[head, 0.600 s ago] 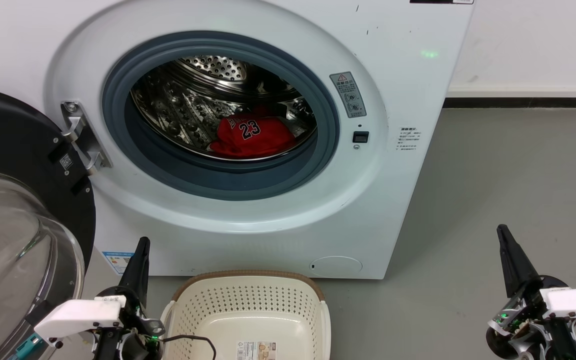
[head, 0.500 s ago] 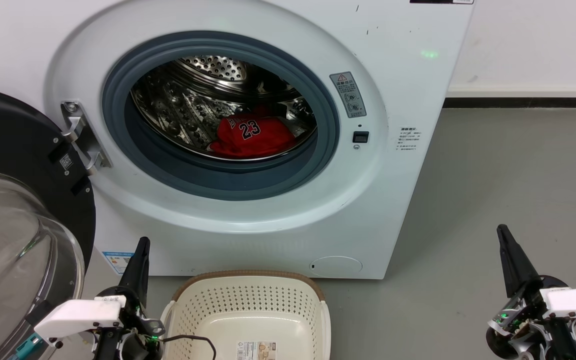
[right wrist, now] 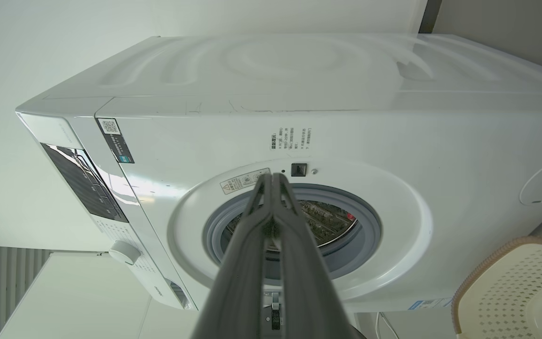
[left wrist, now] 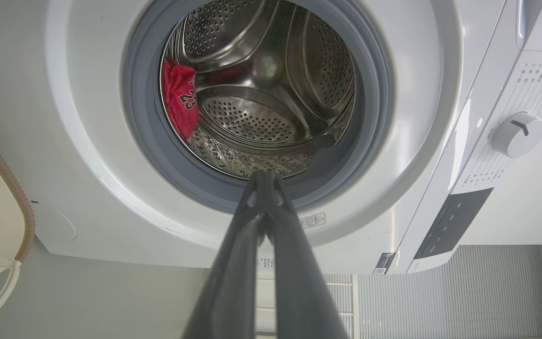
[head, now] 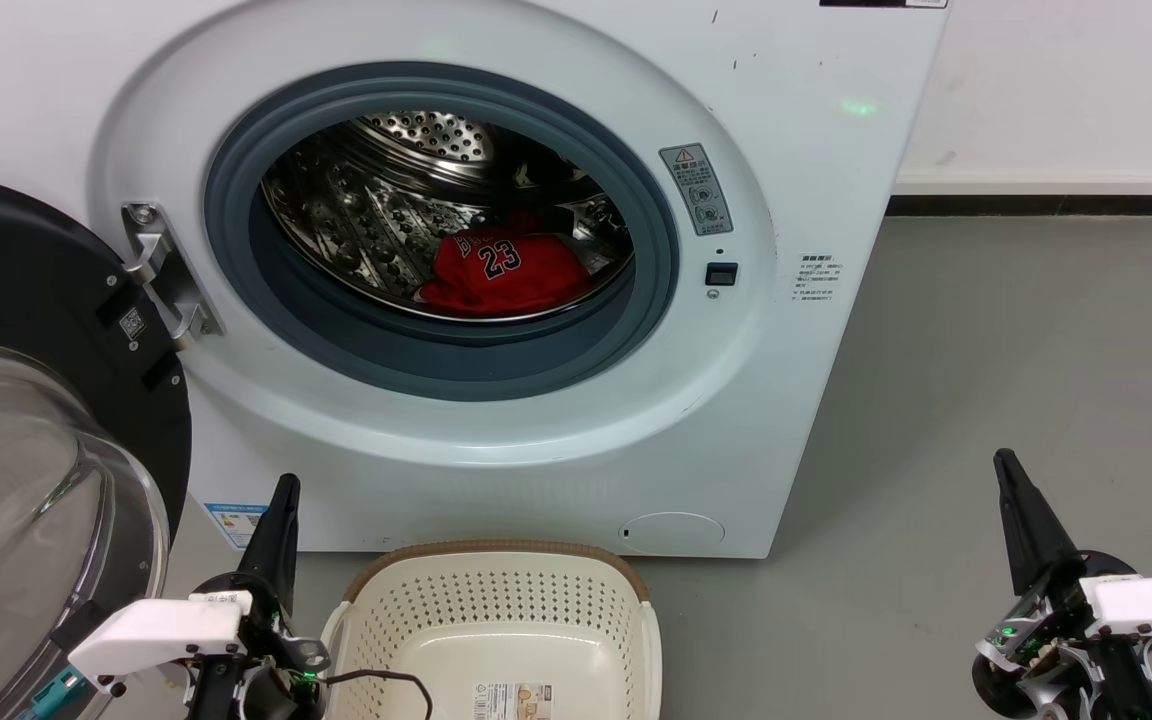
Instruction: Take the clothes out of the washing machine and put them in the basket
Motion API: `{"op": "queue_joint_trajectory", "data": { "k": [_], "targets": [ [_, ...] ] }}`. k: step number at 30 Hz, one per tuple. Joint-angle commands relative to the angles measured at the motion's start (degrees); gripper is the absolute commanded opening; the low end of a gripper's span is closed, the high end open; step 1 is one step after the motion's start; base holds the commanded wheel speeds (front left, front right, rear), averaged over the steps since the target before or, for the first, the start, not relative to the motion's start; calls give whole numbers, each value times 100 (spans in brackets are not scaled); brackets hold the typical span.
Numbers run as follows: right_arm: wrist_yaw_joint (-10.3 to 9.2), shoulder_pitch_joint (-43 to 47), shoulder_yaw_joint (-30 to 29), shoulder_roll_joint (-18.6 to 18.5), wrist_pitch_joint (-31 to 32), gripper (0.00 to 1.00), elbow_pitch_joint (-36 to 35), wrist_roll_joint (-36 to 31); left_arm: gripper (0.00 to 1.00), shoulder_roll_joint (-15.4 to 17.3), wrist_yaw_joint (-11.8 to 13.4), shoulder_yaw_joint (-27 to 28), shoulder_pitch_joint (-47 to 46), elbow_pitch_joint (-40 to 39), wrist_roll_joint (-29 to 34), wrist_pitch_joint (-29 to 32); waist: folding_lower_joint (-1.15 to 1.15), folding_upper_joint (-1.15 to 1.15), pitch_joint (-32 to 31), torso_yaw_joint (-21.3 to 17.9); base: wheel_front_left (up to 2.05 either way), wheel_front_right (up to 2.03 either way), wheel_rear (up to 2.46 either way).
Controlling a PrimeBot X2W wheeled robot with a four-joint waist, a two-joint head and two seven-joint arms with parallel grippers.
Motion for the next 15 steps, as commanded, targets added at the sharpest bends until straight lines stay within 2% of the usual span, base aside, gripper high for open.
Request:
{"op": "queue_joint_trajectory", "data": {
  "k": [1, 4, 5, 15],
  "targets": [
    [0, -67, 2, 12, 0, 0, 7, -25, 0, -3, -11, 6, -23, -14, -10, 9, 0, 0, 0, 0, 0, 0, 0],
    [0, -67, 3, 12, 0, 0, 7, -25, 0, -3, -11, 6, -23, -14, -10, 9, 0, 0, 0, 0, 0, 0, 0],
    [1, 10, 2, 0, -1, 100, 11, 1, 100, -2, 1, -2, 8, 18, 2, -2, 0, 0, 0, 0, 0, 0, 0],
    [0, 119, 108, 3, -271, 100, -112, -219, 100, 2, 1, -265, -84, -12, 286, -272, 0, 0, 6, -9, 0, 0, 0]
  ]
}}
